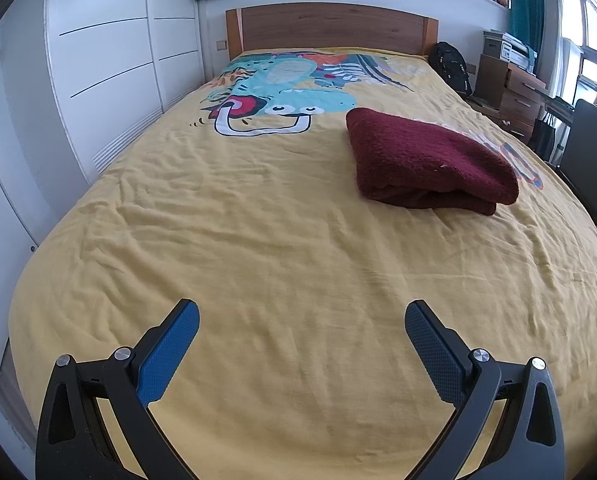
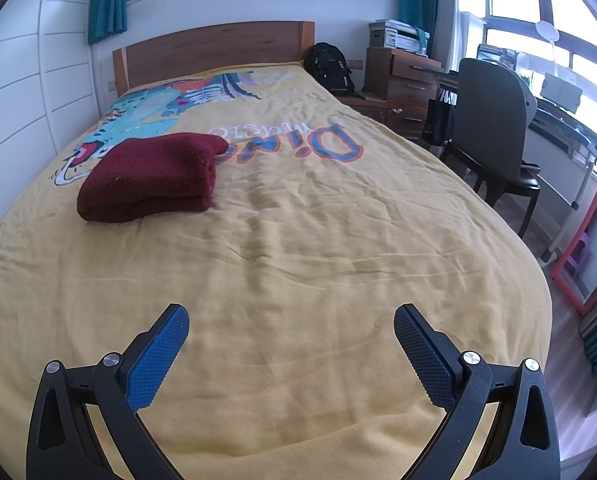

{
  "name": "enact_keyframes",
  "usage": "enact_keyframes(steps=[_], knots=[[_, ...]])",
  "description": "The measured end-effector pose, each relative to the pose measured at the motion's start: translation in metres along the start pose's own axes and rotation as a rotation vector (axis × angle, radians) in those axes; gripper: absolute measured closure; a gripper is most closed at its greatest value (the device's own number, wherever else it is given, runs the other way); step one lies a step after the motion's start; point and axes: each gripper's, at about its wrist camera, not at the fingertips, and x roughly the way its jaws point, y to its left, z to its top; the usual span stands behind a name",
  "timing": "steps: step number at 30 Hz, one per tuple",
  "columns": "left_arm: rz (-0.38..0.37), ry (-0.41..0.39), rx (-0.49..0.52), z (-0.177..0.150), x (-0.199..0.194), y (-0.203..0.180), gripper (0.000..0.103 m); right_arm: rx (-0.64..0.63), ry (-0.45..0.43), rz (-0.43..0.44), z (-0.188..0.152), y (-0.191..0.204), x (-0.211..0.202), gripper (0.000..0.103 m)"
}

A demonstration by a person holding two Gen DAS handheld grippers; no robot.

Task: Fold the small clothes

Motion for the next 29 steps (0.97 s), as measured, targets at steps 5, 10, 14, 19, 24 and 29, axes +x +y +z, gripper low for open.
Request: enact_keyframes(steps=[5,10,14,19,24,29], knots=[[-0.002,-0.005,0.003,0.0004,-0.0008,-0.0006,0.001,0.003,-0.001,-0.002,-0.0002,-0.0004,0.0002,0.001],[-0.013,-0.011,0.009,0.0000,-0.0024,-0.0023,0.001,0.002,0.000,-0.003,-0.0007,-0.0005,0.0003,0.001],[-0.014,-0.010,0.008,0.0001,-0.0027,-0.0031,0.001,0.003,0.000,-0.004,-0.0011,-0.0008,0.0004,0.001],[-0.015,-0.009,0.007,-0.0001,-0.0026,-0.0031,0.001,0.006,0.001,-0.007,-0.0023,-0.0021,0.0003,0.001],[-0.019,-0.005,0.004,-0.0009,-0.0027,-0.0044,0.001,0.006,0.002,-0.007,-0.0026,-0.0022,0.0002,0.001],[-0.018,-0.005,0.005,-0.0008,-0.0025,-0.0040,0.001,0.007,0.002,-0.009,-0.0033,-0.0033,-0.0002,0.001]])
